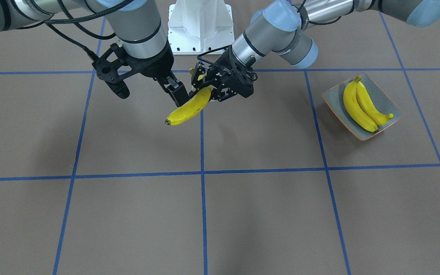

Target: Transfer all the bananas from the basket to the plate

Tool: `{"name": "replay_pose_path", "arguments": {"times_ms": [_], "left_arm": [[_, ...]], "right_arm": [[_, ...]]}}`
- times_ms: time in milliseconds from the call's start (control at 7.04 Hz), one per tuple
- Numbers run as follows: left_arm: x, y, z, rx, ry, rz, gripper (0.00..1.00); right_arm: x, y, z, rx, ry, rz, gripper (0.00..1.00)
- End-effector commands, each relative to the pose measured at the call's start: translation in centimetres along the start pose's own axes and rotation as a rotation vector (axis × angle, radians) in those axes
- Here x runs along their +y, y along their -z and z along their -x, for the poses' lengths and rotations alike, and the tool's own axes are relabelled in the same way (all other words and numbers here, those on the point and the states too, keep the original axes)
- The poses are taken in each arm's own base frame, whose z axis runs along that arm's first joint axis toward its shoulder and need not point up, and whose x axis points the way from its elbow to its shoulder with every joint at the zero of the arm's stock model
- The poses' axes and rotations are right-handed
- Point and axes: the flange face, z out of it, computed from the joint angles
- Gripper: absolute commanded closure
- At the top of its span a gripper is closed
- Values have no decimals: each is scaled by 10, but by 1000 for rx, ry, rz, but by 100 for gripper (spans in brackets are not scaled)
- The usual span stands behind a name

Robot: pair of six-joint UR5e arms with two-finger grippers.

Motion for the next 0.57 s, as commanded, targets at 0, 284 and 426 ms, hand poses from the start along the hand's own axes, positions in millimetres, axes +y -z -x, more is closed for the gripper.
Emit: {"name": "replay_pose_path", "arguments": {"times_ms": [0,284,426], "left_arm": [[-16,7,8,-20,83,-17,100],[-37,51,41,-179,170,-1,100],[-29,83,71,-254,206,-3,100]], "right_arm": [[-68,15,-20,-174,48,3,0],[-137,14,-49,-193,161,12,0],[-161,10,-56,-183,193,-31,0]]}}
